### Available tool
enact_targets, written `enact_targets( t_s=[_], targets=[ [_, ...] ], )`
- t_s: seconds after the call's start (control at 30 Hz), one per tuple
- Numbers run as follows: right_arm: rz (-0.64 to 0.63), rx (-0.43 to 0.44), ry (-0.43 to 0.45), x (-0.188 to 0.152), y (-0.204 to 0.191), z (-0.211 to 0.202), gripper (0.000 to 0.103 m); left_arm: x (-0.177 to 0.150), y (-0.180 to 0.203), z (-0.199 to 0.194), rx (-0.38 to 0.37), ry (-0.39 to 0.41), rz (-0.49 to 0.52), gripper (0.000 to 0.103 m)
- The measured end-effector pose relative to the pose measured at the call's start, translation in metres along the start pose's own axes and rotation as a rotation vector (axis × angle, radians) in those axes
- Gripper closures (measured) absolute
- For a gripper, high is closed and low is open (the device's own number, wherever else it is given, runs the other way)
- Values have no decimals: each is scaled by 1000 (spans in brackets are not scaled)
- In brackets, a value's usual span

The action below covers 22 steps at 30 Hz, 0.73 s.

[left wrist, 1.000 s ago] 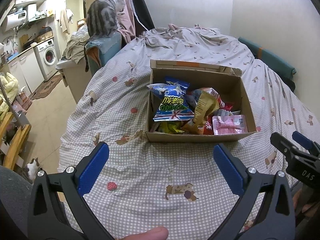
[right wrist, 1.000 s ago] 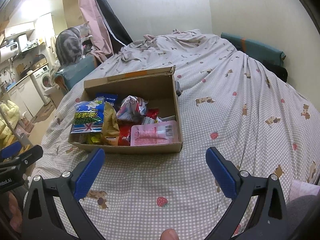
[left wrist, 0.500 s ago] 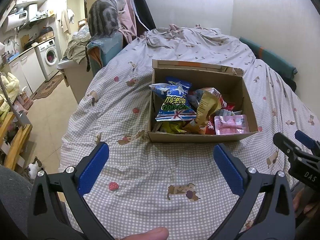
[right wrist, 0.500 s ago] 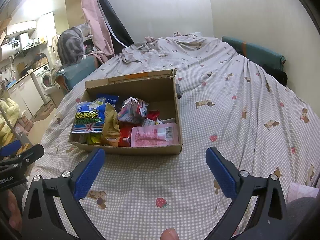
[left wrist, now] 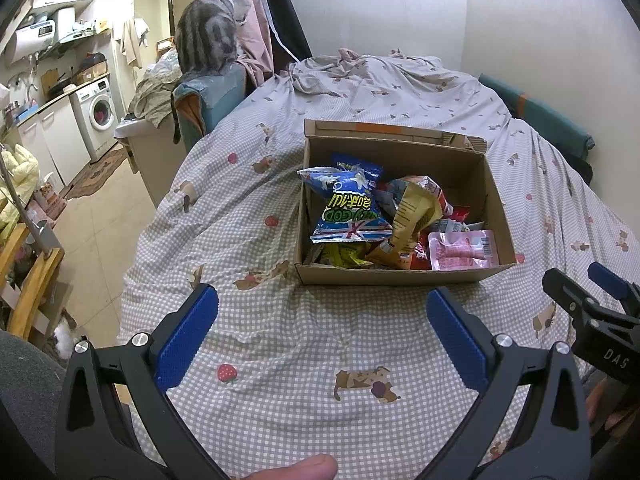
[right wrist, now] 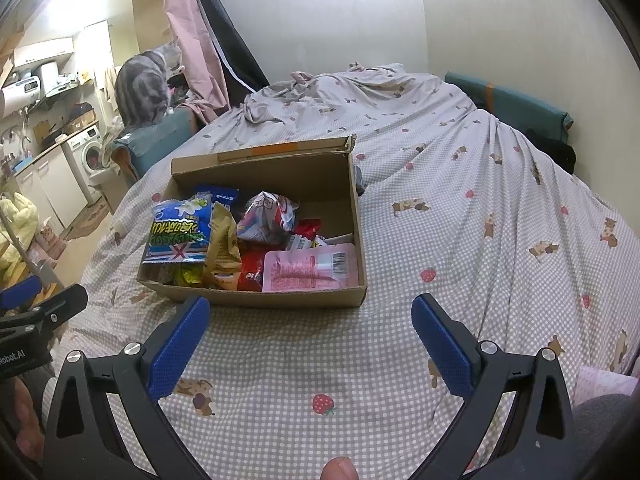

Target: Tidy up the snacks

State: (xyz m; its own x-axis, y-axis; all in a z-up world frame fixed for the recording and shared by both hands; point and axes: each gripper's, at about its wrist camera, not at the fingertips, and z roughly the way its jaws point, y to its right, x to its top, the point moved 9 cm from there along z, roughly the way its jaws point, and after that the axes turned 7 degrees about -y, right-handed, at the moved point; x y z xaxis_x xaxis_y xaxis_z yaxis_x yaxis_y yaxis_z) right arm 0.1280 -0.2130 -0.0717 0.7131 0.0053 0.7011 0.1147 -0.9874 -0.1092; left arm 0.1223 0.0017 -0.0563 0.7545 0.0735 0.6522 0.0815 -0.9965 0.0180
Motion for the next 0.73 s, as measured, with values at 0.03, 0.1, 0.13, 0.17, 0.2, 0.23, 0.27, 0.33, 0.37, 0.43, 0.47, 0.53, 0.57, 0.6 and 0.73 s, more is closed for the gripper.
enact_targets(
  t_s=[0.03, 0.1, 0.13, 0.17, 0.2, 0.23, 0.27, 0.33, 0.37, 0.43, 0.47, 0.53, 0.57, 0.6, 0.73],
  targets=[
    [0, 1, 0, 0, 0, 0, 0, 0, 0, 0, 1, 1, 1, 0],
    [0, -1, 0, 0, 0, 0, 0, 0, 0, 0, 1, 0, 2, 0],
    [1, 0, -1, 0, 0, 0, 0, 0, 0, 0, 1, 0, 2, 0],
    [1, 1, -1, 0, 0, 0, 0, 0, 0, 0, 1, 1, 1, 0],
    [1, 1, -1, 0, 0, 0, 0, 0, 0, 0, 1, 1, 1, 0],
    [0, 0, 0, 0, 0, 0, 0, 0, 0, 0, 1, 1, 0, 0],
    [-1, 0, 0, 0, 0, 0, 0, 0, 0, 0, 1, 1, 0, 0],
    [-2, 0, 0, 0, -1, 0, 0, 0, 0, 0, 1, -1, -1, 0],
    [-2, 0, 0, 0, -1, 0, 0, 0, 0, 1, 0, -2, -1, 0],
    [-2, 0, 1, 0, -1, 0, 0, -1, 0, 1, 1, -3, 0, 0],
    [-1, 0, 1, 0, -1, 0, 0, 0, 0, 1, 1, -2, 0, 0],
    [-1, 1, 0, 0, -1, 0, 0, 0, 0, 1, 2, -1, -1, 0],
    [-2, -1, -1, 0, -1, 0, 0, -1, -1, 1, 3, -1, -1, 0],
    [-1, 0, 0, 0, -1, 0, 0, -1, -1, 1, 2, -2, -1, 0],
    [-1, 5, 5, 0, -2, -1, 0, -3, 0, 1, -18, -4, -8, 0]
  ],
)
